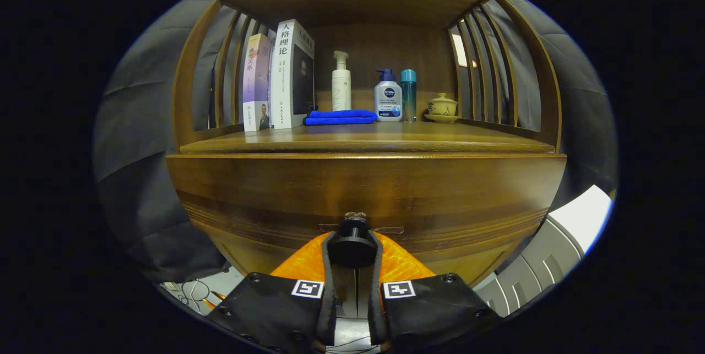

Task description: Pull open the drawer, take out the items inside it, and place them on the countertop above the cabinet.

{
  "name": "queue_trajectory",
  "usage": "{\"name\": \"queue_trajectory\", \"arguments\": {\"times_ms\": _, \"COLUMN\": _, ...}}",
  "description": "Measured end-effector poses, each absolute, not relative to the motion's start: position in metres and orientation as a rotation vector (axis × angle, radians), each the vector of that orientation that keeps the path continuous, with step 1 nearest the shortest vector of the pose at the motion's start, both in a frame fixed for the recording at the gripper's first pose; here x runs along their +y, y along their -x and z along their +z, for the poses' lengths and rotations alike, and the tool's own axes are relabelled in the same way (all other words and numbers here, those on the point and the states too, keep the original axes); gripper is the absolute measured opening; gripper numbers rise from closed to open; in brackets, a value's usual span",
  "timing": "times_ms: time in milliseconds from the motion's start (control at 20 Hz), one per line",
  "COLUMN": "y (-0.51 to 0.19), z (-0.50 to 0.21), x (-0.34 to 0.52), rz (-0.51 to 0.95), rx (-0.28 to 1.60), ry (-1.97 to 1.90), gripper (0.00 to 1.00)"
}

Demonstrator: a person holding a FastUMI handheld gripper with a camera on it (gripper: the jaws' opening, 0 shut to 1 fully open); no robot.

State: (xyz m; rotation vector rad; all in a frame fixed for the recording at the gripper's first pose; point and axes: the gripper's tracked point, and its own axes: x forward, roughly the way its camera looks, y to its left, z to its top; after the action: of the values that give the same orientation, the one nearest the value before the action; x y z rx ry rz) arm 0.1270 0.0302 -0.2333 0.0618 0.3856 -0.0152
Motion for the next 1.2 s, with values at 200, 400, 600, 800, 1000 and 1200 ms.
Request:
{"name": "queue_trajectory", "arguments": {"times_ms": 200, "y": -0.103, "z": -0.23, "x": 0.029, "rz": -0.006, "rx": 0.389, "ry": -0.065, "gripper": 0.25}}
{"name": "queue_trajectory", "arguments": {"times_ms": 400, "y": -0.079, "z": -0.227, "x": 0.03, "rz": 0.005, "rx": 0.389, "ry": -0.059, "gripper": 0.25}}
{"name": "queue_trajectory", "arguments": {"times_ms": 600, "y": -0.059, "z": -0.224, "x": 0.031, "rz": 0.014, "rx": 0.392, "ry": -0.054, "gripper": 0.25}}
{"name": "queue_trajectory", "arguments": {"times_ms": 800, "y": -0.041, "z": -0.222, "x": 0.032, "rz": 0.018, "rx": 0.385, "ry": -0.047, "gripper": 0.25}}
{"name": "queue_trajectory", "arguments": {"times_ms": 1000, "y": -0.023, "z": -0.221, "x": 0.034, "rz": 0.031, "rx": 0.381, "ry": -0.034, "gripper": 0.25}}
{"name": "queue_trajectory", "arguments": {"times_ms": 1200, "y": -0.013, "z": -0.224, "x": 0.035, "rz": 0.046, "rx": 0.386, "ry": -0.029, "gripper": 0.25}}
